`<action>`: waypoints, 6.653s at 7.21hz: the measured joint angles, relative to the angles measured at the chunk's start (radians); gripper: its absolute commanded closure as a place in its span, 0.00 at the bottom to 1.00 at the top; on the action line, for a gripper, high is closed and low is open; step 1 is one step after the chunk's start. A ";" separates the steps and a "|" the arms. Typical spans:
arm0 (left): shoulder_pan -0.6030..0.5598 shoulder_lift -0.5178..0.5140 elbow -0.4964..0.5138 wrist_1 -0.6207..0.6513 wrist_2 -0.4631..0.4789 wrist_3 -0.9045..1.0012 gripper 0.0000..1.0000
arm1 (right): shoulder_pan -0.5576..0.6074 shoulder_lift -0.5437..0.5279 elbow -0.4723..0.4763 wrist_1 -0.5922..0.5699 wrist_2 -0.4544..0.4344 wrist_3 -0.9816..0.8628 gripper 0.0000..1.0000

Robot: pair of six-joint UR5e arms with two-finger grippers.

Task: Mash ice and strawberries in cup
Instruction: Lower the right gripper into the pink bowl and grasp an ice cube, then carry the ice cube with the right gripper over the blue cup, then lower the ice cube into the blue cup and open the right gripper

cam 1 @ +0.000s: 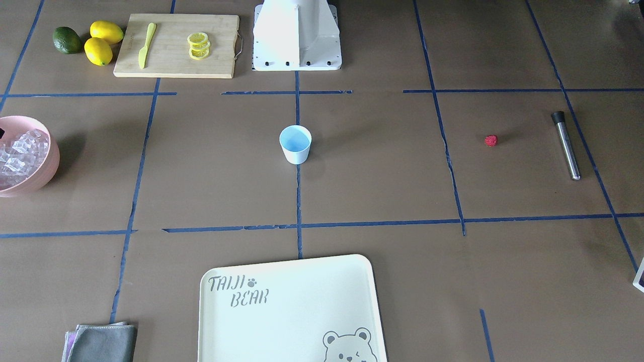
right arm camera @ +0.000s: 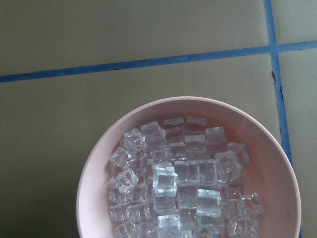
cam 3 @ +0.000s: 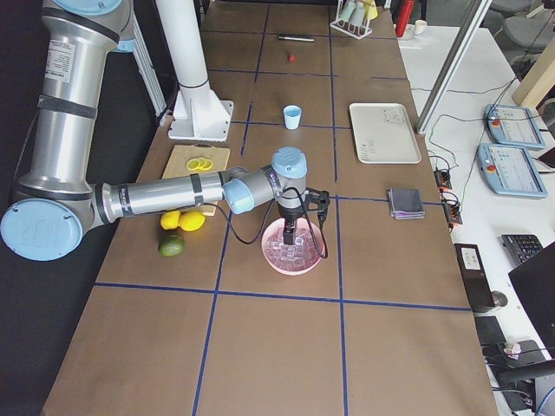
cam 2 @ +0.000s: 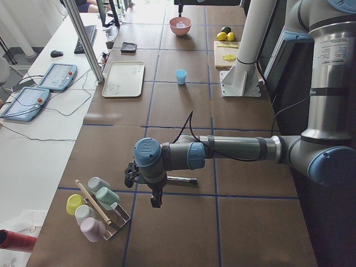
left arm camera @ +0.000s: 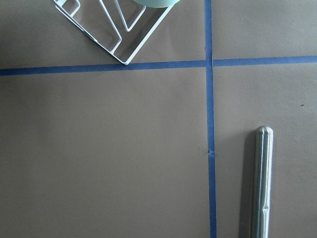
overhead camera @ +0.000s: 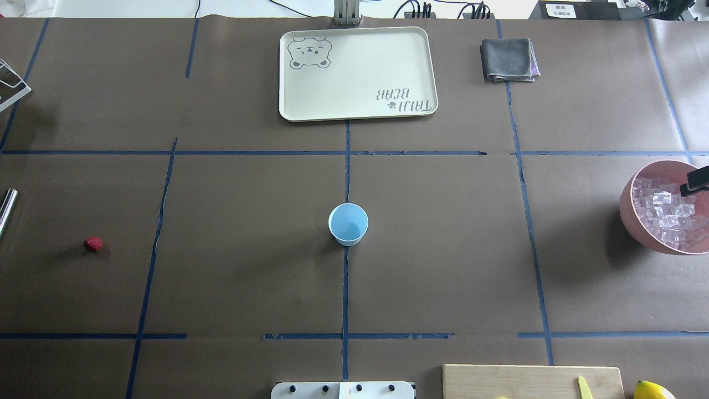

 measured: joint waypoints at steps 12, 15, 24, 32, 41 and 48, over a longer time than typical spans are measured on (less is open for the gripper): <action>0.000 0.003 0.001 -0.022 0.000 -0.001 0.00 | -0.149 0.001 -0.095 0.110 -0.082 0.010 0.30; 0.000 0.003 0.000 -0.022 0.000 -0.001 0.00 | -0.153 0.003 -0.103 0.109 -0.081 0.012 0.31; 0.000 0.001 -0.010 -0.022 0.000 -0.004 0.00 | -0.120 -0.028 -0.001 0.093 -0.053 0.007 1.00; 0.000 0.005 -0.016 -0.020 -0.001 -0.006 0.00 | -0.361 0.707 0.120 -0.677 -0.098 0.287 1.00; 0.000 0.005 -0.010 -0.022 0.000 -0.004 0.00 | -0.747 1.093 -0.285 -0.522 -0.428 0.682 0.96; 0.000 0.005 -0.003 -0.022 0.000 -0.003 0.00 | -0.744 1.091 -0.290 -0.520 -0.449 0.678 0.44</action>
